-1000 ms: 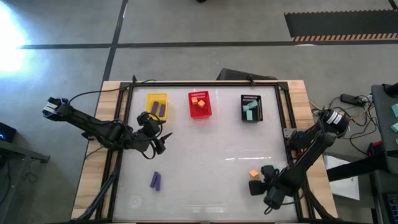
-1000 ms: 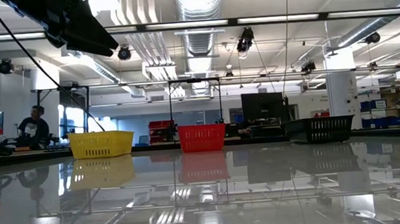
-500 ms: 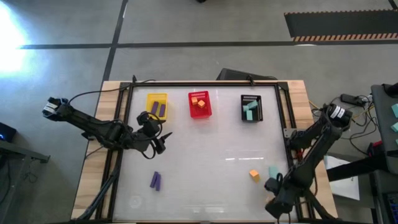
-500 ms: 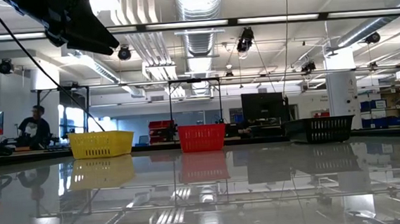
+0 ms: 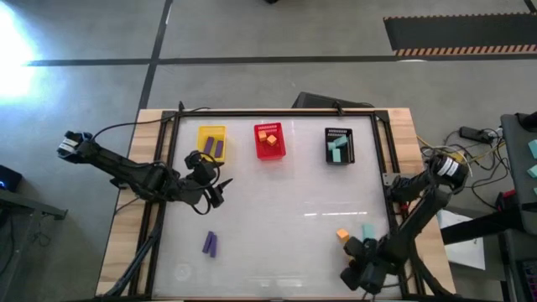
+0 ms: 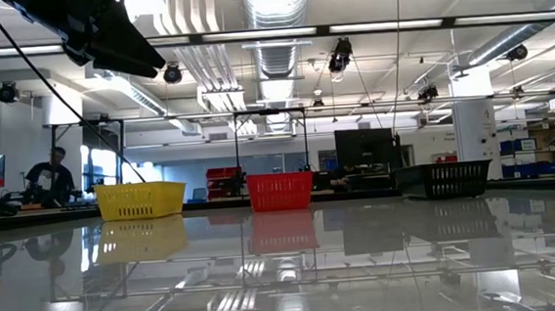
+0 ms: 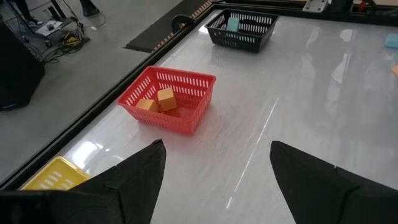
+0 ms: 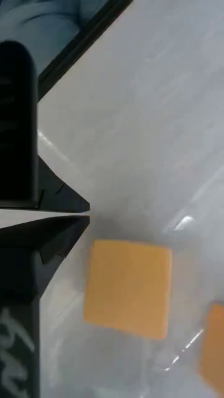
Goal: Sort & place blocks by color
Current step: Put the yellow block into the red bin
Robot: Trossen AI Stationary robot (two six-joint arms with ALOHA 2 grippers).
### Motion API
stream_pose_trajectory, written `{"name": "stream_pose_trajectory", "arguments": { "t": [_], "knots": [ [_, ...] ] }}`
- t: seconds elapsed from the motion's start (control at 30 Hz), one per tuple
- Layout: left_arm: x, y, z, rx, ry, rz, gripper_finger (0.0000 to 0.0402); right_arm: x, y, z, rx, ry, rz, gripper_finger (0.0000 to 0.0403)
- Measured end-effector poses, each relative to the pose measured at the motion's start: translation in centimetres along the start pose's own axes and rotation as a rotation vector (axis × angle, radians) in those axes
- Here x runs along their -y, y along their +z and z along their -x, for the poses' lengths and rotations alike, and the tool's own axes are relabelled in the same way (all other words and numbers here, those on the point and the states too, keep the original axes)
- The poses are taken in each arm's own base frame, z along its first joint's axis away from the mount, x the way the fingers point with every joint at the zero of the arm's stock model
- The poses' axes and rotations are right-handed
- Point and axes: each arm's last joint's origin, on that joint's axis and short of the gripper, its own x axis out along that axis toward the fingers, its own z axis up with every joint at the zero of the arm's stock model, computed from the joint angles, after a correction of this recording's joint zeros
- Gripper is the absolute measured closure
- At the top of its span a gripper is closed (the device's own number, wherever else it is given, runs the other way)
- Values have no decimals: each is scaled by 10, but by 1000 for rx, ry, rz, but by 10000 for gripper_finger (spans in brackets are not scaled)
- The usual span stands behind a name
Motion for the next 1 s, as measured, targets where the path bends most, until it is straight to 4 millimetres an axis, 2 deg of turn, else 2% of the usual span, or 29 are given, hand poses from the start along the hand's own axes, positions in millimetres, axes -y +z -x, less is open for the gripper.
{"name": "stream_pose_trajectory", "arguments": {
  "t": [0.17,0.33,0.5,0.63,0.73,1.0],
  "knots": [
    [0,0,0,1,5,-1,130,-5,3,17,-100,17,104,390],
    [0,1,0,5,7,2,130,-11,13,37,44,14,217,390],
    [0,0,0,3,8,0,130,-22,20,48,55,22,374,378],
    [0,1,0,4,8,0,130,-26,26,51,43,27,458,336],
    [0,0,0,4,8,1,130,-21,28,50,16,-20,522,293],
    [0,0,0,3,8,0,130,-12,29,44,-33,-140,851,182]
  ]
}}
